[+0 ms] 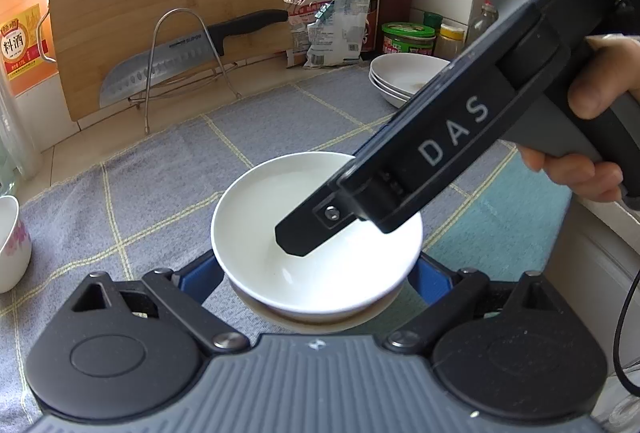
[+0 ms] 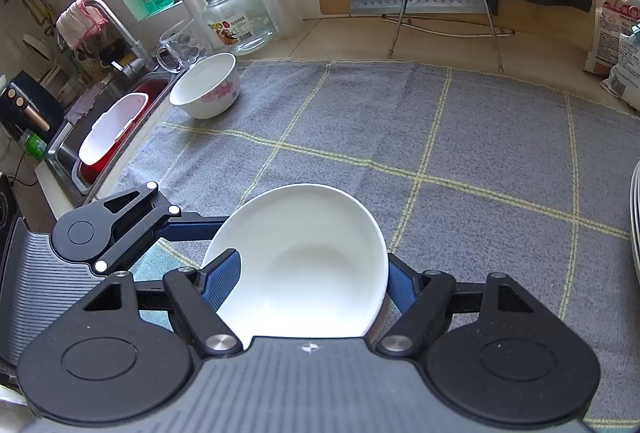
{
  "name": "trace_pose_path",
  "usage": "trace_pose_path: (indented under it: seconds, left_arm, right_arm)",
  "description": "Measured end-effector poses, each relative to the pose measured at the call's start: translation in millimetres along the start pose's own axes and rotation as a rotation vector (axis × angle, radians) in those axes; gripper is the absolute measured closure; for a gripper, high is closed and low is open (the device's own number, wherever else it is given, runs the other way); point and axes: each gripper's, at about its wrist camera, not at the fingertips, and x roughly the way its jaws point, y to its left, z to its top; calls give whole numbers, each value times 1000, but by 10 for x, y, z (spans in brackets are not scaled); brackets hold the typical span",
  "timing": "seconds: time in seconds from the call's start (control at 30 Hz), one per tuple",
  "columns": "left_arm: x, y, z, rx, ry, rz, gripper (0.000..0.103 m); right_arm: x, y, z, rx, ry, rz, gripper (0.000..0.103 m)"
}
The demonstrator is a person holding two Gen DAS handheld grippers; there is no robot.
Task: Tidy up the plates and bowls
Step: 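Lower the held bowl into the placed bowl and open the right gripper, then move the right gripper to the white bowl by the sink and grasp its rim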
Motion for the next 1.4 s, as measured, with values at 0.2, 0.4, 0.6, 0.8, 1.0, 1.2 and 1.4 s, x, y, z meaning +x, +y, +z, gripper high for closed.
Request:
trace_pose_path:
  seconds: [0.2, 0.4, 0.6, 0.8, 1.0, 1.2, 1.4]
  left_arm:
    - [25, 23, -42, -4, 7, -5, 4]
    - [-31, -5, -67, -5, 7, 12, 3]
    - [-211, -48, -141, -53, -6, 38, 2]
    - [-408, -53, -231, -122, -3, 127, 2]
    - [-568, 124, -350, -182, -2, 270, 2]
    - [-655, 606, -478, -264, -28, 361, 2]
    - [-626, 1230, -557, -256, -47, 418, 2]
  right_arm:
    - [9, -12, 9, 14, -3, 23, 15]
    - [-50, 37, -2, -16, -32, -7, 8]
    - [-165, 84, -32, -60, -64, -23, 3]
    - [-263, 236, -42, -152, -97, -10, 0]
    - [-201, 476, 82, -212, -122, 9, 0]
    - [-52, 788, 293, -250, -134, 19, 0]
    - [247, 1058, 617, -235, -127, -6, 0]
